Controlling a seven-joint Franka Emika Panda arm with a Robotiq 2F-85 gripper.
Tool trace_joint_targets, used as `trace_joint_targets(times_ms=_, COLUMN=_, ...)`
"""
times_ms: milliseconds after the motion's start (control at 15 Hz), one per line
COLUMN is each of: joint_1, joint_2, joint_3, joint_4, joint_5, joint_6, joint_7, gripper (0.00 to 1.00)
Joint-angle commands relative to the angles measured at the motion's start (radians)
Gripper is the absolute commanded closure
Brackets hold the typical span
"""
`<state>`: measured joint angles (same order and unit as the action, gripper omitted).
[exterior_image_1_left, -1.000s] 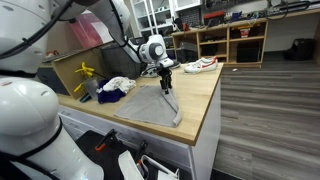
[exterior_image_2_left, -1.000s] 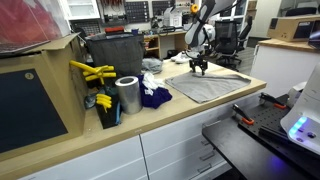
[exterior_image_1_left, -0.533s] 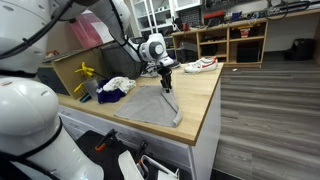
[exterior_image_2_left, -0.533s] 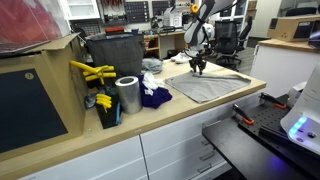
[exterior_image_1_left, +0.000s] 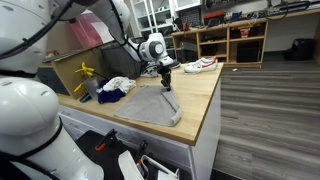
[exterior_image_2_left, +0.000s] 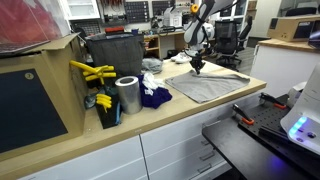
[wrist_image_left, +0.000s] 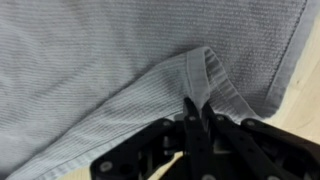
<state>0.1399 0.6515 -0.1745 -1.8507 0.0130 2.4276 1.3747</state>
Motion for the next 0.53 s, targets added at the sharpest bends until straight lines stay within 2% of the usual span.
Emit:
trace_joint_targets(times_ms=0, joint_1=0.009, joint_2=-0.018, joint_3=-0.006, joint_4=0.002, joint_5=-0.009, joint_6=-0.035, joint_7=0.042, gripper=0.86)
trace_joint_targets(times_ms=133, joint_1=0.01, joint_2=-0.027, joint_3=-0.008, joint_4=-0.003, joint_5=-0.011, joint_6=-0.033, joint_7=0.043, gripper=0.71)
trace_joint_targets(times_ms=200, joint_1=0.011, joint_2=-0.034, joint_3=-0.01, joint_4=-0.008, joint_5=-0.014, joint_6=-0.031, joint_7=0.043, gripper=0.89)
trace_joint_targets(times_ms=267, joint_1=0.011, joint_2=-0.041, joint_3=-0.012, joint_4=-0.012, joint_5=-0.017, joint_6=-0.028, joint_7=0.044, gripper=0.9)
trace_joint_targets(times_ms=400, joint_1=0.012, joint_2=-0.057, joint_3=-0.021, joint_4=-0.019, joint_5=-0.024, joint_6=-0.028, joint_7=0.049, gripper=1.0)
trace_joint_targets(times_ms=467, joint_1=0.011, joint_2=-0.064, joint_3=-0.025, joint_4=-0.021, joint_5=-0.027, joint_6=-0.028, joint_7=0.05, gripper=1.0)
